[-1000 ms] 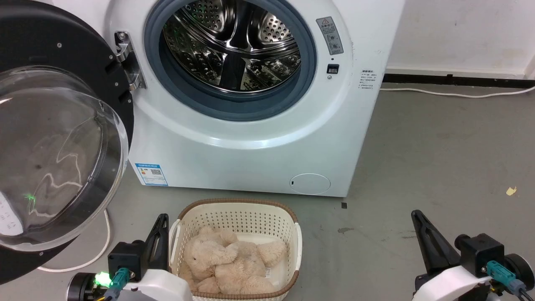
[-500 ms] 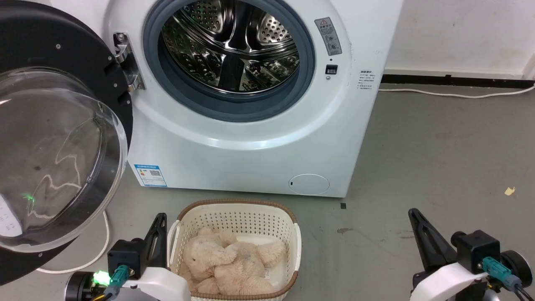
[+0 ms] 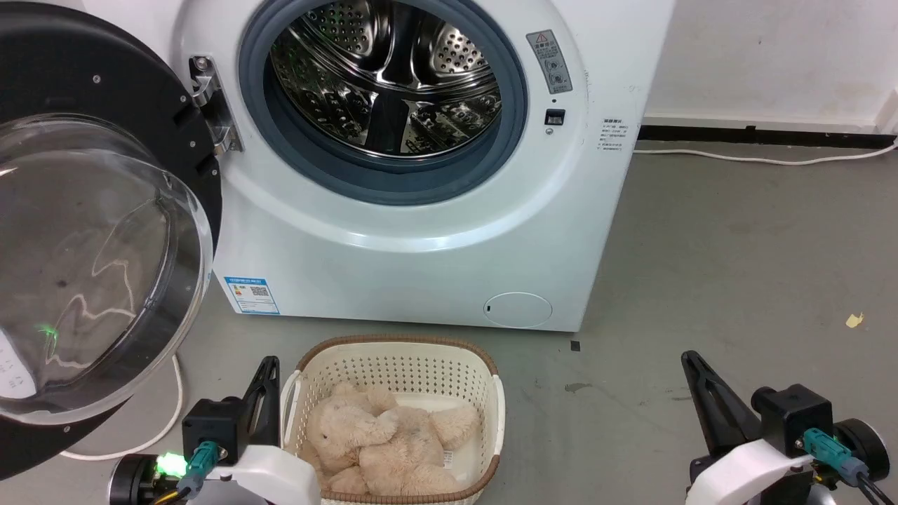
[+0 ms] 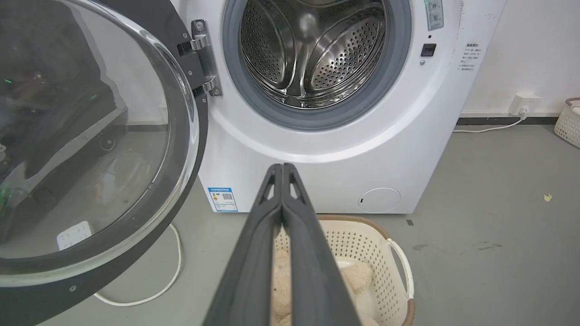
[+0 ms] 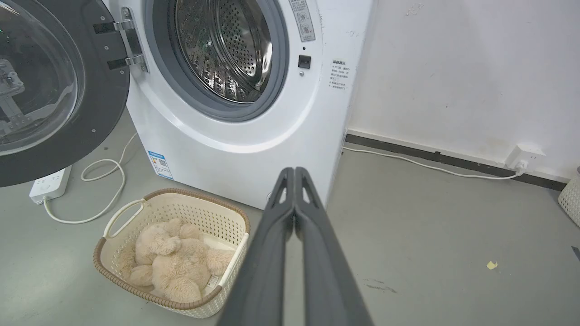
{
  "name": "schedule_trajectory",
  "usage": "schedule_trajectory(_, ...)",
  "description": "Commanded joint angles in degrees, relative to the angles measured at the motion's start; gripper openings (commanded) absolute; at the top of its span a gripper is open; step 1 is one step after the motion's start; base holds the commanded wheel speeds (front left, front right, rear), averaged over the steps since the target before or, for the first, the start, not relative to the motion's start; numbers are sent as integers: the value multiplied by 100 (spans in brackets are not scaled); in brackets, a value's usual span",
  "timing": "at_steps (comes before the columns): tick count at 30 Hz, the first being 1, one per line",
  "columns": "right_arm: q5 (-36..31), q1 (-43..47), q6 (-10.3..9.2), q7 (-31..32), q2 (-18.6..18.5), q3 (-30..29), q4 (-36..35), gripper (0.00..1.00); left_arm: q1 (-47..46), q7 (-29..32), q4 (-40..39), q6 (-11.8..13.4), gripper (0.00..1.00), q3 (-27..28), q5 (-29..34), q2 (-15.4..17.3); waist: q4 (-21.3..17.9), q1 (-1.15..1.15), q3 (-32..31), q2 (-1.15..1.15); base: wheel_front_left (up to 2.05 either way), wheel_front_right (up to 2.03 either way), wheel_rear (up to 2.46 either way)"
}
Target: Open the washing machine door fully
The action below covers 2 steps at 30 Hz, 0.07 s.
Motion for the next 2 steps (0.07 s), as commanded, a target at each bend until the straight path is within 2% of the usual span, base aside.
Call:
schedule_trajectory(1, -44, -70, -5, 3, 20, -1, 14, 0, -87, 2, -23, -31, 0, 15, 16, -8, 0, 0, 0, 0, 0, 0, 0)
schedule_trajectory(2, -44, -70, -5, 3, 20, -1, 14, 0, -87, 2, -23, -31, 0, 15, 16, -8, 0, 0, 0, 0, 0, 0, 0)
